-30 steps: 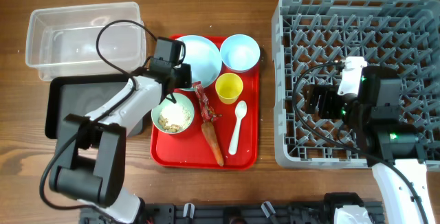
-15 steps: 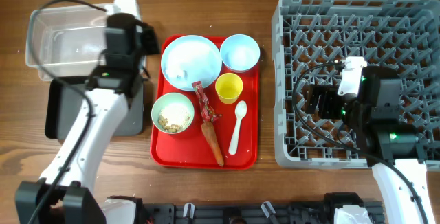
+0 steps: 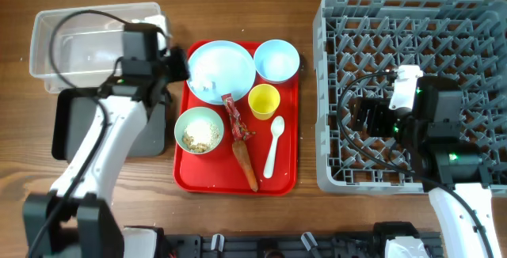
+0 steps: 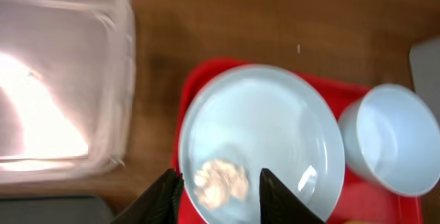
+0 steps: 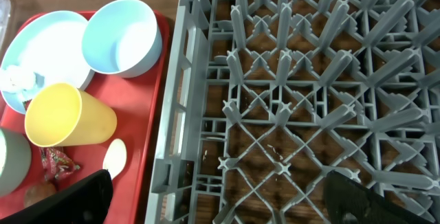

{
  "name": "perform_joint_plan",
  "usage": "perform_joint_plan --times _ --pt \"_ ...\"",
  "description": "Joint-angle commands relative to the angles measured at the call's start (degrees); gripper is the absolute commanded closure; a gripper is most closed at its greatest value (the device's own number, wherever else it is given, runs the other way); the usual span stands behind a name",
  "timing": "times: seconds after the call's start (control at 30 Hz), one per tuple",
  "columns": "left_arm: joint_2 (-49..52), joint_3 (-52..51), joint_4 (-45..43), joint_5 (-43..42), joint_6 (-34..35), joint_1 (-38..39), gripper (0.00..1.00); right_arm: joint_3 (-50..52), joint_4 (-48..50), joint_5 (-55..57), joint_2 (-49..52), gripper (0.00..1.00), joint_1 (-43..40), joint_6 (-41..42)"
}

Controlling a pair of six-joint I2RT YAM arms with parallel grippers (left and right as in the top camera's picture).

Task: Sort waste into correct bins and load items into the dishwasher rack
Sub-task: 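Carry the tissue left and drop it into the clear bin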

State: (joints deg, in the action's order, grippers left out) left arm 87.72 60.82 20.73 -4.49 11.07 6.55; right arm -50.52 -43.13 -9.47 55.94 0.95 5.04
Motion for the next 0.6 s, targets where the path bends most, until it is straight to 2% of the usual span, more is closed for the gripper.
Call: perform_joint_plan --times 0.0,0.37,0.57 --pt "5.5 0.3 1.0 -1.9 0.1 2.2 0.61 -1.3 0.2 -1.2 0.1 0.00 -0.2 -0.4" --pt "14.9 0.3 -0.1 -1.9 0.1 3.7 0.51 -1.3 0.2 -1.2 0.1 0.00 -0.2 -0.4" --pt "17.0 0.3 -1.2 -1.9 0.1 3.7 0.52 -1.3 0.2 -1.1 0.1 0.00 -0.2 -0.4"
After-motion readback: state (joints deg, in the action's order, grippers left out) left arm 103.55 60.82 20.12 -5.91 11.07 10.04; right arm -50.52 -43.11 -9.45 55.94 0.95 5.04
